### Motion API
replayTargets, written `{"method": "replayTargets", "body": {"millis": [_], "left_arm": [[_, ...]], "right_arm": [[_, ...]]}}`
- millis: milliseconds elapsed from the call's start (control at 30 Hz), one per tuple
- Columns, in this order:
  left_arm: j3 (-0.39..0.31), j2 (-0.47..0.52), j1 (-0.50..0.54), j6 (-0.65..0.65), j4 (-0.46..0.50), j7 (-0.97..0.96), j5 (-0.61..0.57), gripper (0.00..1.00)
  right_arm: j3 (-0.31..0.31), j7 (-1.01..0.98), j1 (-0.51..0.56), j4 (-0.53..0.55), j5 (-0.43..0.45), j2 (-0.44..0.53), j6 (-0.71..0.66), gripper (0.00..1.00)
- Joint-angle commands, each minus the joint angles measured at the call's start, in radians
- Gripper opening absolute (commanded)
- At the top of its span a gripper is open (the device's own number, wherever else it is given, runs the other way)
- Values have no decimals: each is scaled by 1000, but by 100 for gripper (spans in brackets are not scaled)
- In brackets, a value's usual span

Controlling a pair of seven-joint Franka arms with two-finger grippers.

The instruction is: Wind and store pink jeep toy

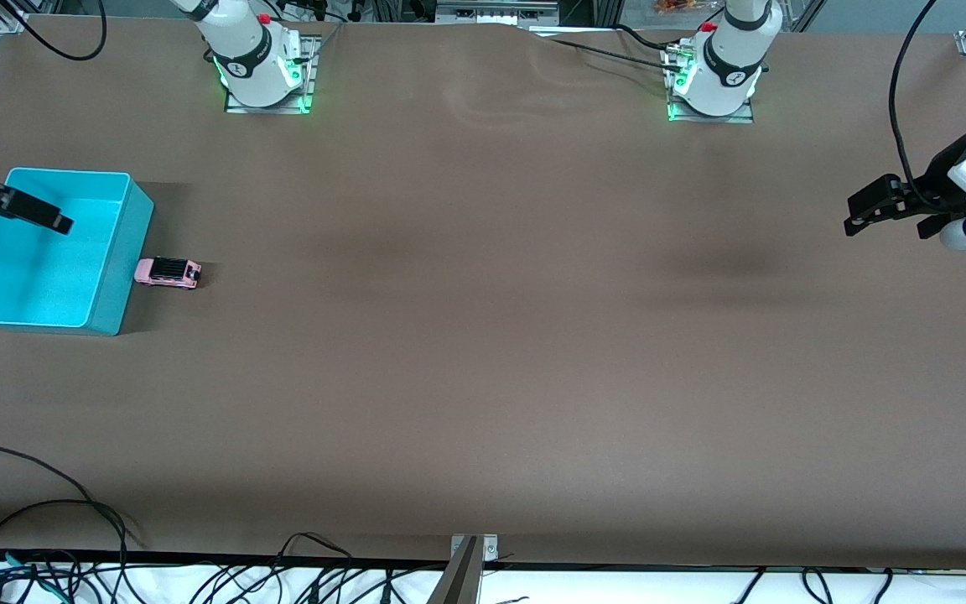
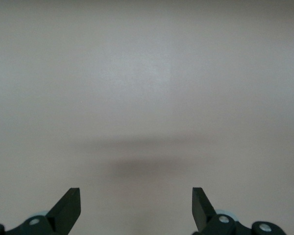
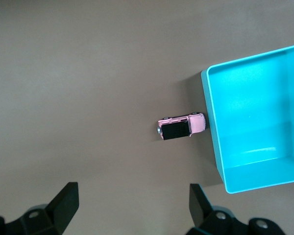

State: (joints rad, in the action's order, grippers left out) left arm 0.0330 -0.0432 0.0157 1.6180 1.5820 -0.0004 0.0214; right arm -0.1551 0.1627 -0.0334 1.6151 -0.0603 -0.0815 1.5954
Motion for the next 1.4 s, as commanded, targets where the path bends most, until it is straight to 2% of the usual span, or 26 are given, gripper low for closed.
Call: {"method": "replayTargets", "body": {"millis": [0, 167, 233, 500, 767, 967, 1133, 1367], "left_arm": [[-2, -24, -3, -10, -43, 31, 26, 100], [1, -29, -7, -9, -45, 22, 15, 100], [-4, -32, -2, -7, -43, 19, 18, 100], [-1, -44, -3, -6, -43, 17, 14, 100], [25, -43, -3, -4, -45, 11, 17, 100], [16, -61, 9, -4, -100, 30, 26, 100], [16, -63, 9, -4, -102, 28, 22, 100], [18, -64, 7, -4, -114, 30, 20, 100]], "right_arm": [[-15, 9, 12, -4, -19, -9, -22, 100], [-23, 11, 27, 0, -19, -35, -40, 100], [-26, 24, 41, -7, -21, -81, -42, 100], [-24, 210, 41, -9, -13, -138, -35, 100], [-33, 233, 44, 71, -12, -167, 40, 100], [-41, 334, 44, 196, -7, -161, 130, 100], [-37, 440, 35, 339, -6, -156, 294, 100], [-32, 615, 23, 486, -4, -156, 483, 100]]}}
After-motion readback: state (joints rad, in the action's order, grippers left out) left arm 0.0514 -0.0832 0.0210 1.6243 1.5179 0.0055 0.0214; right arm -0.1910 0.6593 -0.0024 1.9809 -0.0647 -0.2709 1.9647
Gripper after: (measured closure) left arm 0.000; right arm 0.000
